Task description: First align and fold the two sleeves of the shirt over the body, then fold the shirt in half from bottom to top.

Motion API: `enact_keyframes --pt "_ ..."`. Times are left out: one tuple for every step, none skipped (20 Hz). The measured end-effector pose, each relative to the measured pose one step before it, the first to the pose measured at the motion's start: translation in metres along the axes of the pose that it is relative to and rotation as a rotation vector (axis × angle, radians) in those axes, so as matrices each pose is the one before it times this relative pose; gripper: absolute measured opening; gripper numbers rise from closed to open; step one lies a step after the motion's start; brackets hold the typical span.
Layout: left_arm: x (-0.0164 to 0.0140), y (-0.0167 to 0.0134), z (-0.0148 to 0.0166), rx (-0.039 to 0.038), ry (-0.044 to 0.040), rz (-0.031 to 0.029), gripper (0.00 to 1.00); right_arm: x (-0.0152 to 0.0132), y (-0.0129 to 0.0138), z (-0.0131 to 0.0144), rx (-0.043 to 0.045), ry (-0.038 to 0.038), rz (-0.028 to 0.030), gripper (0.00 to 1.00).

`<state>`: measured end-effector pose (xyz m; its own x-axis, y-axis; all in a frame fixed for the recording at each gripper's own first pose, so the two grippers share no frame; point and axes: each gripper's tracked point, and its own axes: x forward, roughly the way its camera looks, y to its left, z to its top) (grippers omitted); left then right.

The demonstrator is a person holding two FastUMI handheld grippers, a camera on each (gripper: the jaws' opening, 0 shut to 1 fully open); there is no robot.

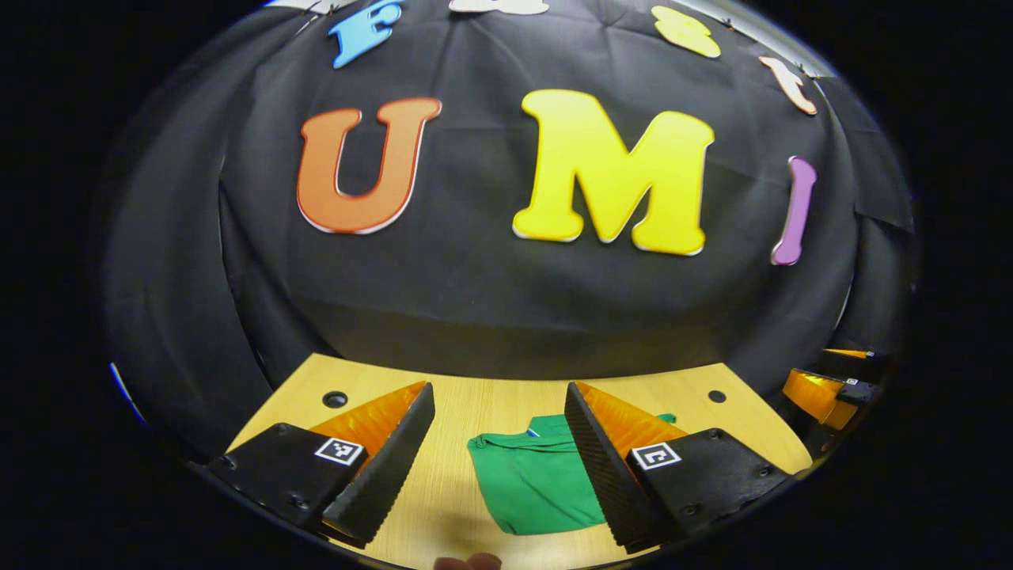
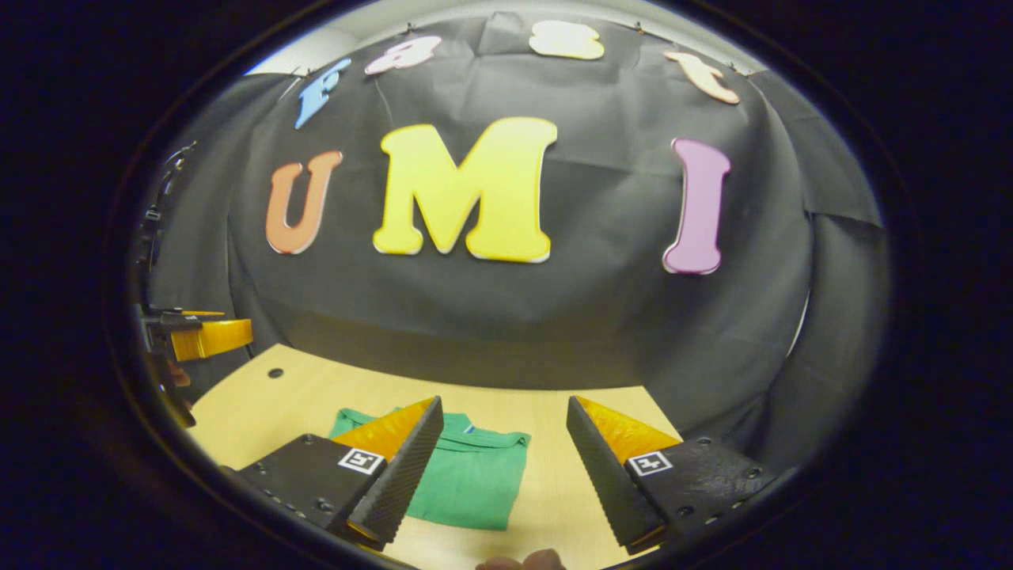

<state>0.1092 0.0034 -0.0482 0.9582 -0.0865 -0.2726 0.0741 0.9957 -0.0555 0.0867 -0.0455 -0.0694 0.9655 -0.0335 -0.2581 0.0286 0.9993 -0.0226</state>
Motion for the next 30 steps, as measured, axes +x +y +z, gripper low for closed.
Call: enact_keyframes --pt "-0.02249 -0.00879 0.01059 0.00281 -0.02634 -0.00093 1.00 -0.02296 0.00286 0.00731 0.00306 -0.02416 0.00631 0.95" --pt "-0.02509 -0.00502 0.00761 -0.00287 -0.02108 0.00077 1.00 -0.02156 0.00238 0.00656 0.00684 -0.02214 0.00600 0.95" --pt "-0.02290 -0.01021 0.00632 -0.00998 -0.02084 -0.00040 1.00 -0.02040 0.00074 0.00493 0.00997 -0.02348 0.00454 0.95" --pt "-0.02325 -0.00969 0.00382 -0.01393 -0.02016 0.00415 1.00 -0.01928 -0.00094 0.00434 0.01061 -0.02139 -0.00317 0.95" --pt "-0.02072 -0.00897 0.00247 -0.01111 -0.01949 0.00681 1.00 -0.01671 -0.00307 0.00207 0.01377 -0.02003 -0.00442 0.95" --pt "-0.01758 -0.00858 0.00119 0.00221 -0.01459 0.00595 1.00 -0.01483 -0.00212 -0.00081 -0.00156 -0.01302 -0.00364 0.97" --pt "-0.01893 -0.00508 0.00032 0.00979 -0.00949 0.01205 0.99 -0.01639 -0.00166 -0.00545 0.00449 0.00406 0.00456 0.95" --pt "-0.01646 -0.00424 -0.00326 0.01379 0.00348 0.00799 1.00 -0.01723 0.00251 -0.00406 0.00458 0.00660 0.01757 0.95" --pt "-0.01606 -0.00463 -0.00532 0.00866 0.00328 0.00612 1.00 -0.01315 -0.00032 -0.00252 0.00316 -0.00135 0.01475 0.95" --pt "-0.01284 -0.00209 -0.00541 0.00144 0.00984 0.01229 1.00 -0.01267 -0.00231 -0.00151 -0.00938 -0.00353 0.00566 0.97" --pt "-0.01169 -0.00111 -0.00283 -0.01007 0.00017 0.00864 1.00 -0.01238 -0.00268 -0.00148 -0.00321 -0.00995 0.00244 0.95" --pt "-0.01054 -0.00390 -0.00151 -0.01043 -0.00044 0.00183 1.00 -0.01087 0.00003 -0.00082 0.01011 -0.00576 0.00605 0.95" --pt "-0.00935 -0.00411 -0.00182 -0.00361 0.00455 -0.00060 1.00 -0.01000 0.00148 -0.00252 0.00874 -0.00167 0.00604 0.95" --pt "-0.00831 -0.00376 0.00097 0.00650 -0.00524 -0.00243 1.00 -0.00939 -0.00175 -0.00129 0.00252 0.00426 0.00012 0.96" --pt "-0.00771 -0.00357 0.00234 0.00729 -0.00654 -0.00264 0.97 -0.00956 -0.00193 -0.00028 0.00154 -0.00137 -0.00127 0.97" --pt "-0.00572 -0.00418 0.00224 0.00487 -0.00837 -0.00907 1.00 -0.00696 -0.00265 0.00357 0.00475 -0.00967 -0.00580 0.97" --pt "-0.00578 -0.00530 0.00461 0.00528 -0.01305 -0.01164 0.99 -0.00589 -0.00117 0.00460 0.00562 -0.01514 -0.00413 0.95" --pt "-0.00346 -0.00449 0.00401 0.00565 -0.00855 -0.00958 1.00 -0.00466 -0.00059 0.00414 0.00592 -0.00853 -0.00540 0.95" --pt "-0.00281 -0.00264 0.00218 0.00302 -0.00121 -0.00416 1.00 -0.00757 0.00154 0.00317 0.00329 -0.00325 -0.00070 0.95" --pt "-0.00303 -0.00194 0.00319 0.00023 -0.01180 -0.00613 1.00 -0.00475 0.00229 0.00364 0.00158 -0.00899 0.00264 0.95" --pt "-0.00211 -0.00222 0.00690 0.00917 -0.01791 -0.00862 1.00 -0.00057 0.00127 0.00442 -0.00217 -0.01566 -0.00083 0.94" --pt "-0.00145 0.00073 0.00442 0.01379 -0.00710 0.00736 1.00 -0.00165 0.00129 0.00352 -0.00472 -0.00926 -0.00536 0.94" --pt "-0.00052 0.00054 -0.00117 0.00806 0.00188 -0.00441 1.00 -0.00289 0.00195 0.00125 -0.00095 -0.00055 -0.00245 0.95" --pt "-0.00240 -0.00128 0.00090 0.00527 -0.00082 -0.00511 0.97 -0.00204 0.00446 0.00122 0.00329 0.00114 0.00385 0.94" --pt "-0.00002 0.00098 0.00282 0.00278 -0.00613 -0.00069 1.00 -0.00020 0.00355 0.00355 0.00026 -0.00604 0.00268 0.94" --pt "0.00165 0.00229 0.00192 -0.00091 -0.00447 0.00407 1.00 0.00115 0.00354 0.00281 -0.00533 -0.00487 0.00215 0.94" --pt "0.00074 0.00406 -0.00133 -0.00566 0.00459 0.00579 0.99 0.00051 0.00259 0.00081 -0.00490 -0.00316 0.00014 0.94" --pt "0.00143 0.00196 -0.00166 -0.01028 0.00327 0.00288 1.00 0.00052 0.00428 0.00110 0.00005 -0.00268 0.00470 0.94" --pt "0.00044 0.00208 -0.00086 -0.00732 0.00333 0.00299 1.00 0.00021 0.00452 0.00020 -0.00209 0.00122 0.00231 0.94" --pt "0.00095 0.00265 -0.00056 -0.00360 0.00416 0.00526 1.00 0.00057 0.00257 -0.00012 -0.00470 0.00052 0.00205 0.95"
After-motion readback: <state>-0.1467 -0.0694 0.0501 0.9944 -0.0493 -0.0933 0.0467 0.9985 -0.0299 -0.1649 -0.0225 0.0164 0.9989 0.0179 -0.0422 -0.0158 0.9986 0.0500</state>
